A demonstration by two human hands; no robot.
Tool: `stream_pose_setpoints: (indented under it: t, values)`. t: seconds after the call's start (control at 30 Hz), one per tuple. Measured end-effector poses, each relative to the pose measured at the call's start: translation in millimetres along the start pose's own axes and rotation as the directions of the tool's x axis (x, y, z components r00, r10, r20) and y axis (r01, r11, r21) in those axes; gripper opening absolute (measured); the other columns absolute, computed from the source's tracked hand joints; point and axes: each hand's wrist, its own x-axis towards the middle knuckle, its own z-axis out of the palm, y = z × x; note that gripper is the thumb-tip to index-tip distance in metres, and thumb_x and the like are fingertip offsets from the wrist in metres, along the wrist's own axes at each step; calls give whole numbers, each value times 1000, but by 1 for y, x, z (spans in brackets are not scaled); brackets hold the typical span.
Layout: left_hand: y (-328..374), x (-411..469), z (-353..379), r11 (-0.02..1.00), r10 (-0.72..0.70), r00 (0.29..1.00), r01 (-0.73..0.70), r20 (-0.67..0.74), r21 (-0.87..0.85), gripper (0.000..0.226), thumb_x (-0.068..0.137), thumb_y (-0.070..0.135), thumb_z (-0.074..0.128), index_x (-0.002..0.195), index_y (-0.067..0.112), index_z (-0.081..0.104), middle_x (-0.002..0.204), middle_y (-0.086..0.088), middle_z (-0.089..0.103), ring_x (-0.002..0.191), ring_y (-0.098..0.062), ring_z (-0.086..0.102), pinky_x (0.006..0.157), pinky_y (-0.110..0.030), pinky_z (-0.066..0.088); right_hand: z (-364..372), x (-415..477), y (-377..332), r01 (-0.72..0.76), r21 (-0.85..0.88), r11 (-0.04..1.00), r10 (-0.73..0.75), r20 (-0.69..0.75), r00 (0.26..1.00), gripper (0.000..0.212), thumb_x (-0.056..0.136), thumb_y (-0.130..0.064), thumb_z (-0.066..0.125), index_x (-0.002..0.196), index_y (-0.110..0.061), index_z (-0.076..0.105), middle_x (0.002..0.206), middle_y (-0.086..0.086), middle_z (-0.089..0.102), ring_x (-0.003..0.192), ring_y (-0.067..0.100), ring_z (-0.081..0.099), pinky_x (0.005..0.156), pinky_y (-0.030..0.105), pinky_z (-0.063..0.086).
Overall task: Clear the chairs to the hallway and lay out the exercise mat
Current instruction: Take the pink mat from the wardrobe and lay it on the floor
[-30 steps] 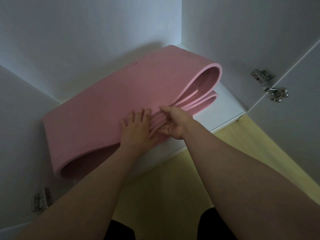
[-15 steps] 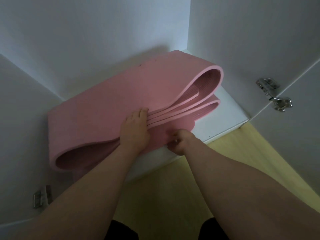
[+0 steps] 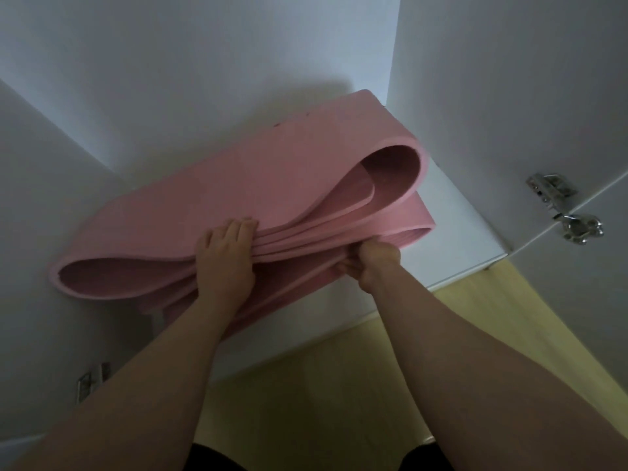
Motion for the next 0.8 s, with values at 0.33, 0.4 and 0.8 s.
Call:
stream_pose_setpoints:
  t: [0.33,0.4,0.8]
  values:
    - [31,0,36,997,60,980,-48,189,-66,100,70,75,65,143,9,46,141,-10,52,121,-35,51,105,-51,38,7,-3,-5,100,-87,991,-88,126,988,35,91,11,40,101,1,72,86,18,77,67,33,76,54,36,60]
    - [38,1,38,999,45,963,-43,266,-15,122,58,89,61,148,10,37,147,-10,44,128,-35,45,110,-54,33,6,-3,-7,95,-69,993,-86,122,989,34,91,11,40,101,3,71,87,20,77,70,35,76,54,36,60]
    - [50,23,30,982,-60,991,80,120,-172,60,69,13,64,128,8,53,116,-16,60,105,-38,55,86,-44,45,-10,-2,7,-124,57,991,115,134,984,17,84,1,49,90,-4,64,82,14,72,78,31,73,67,37,61]
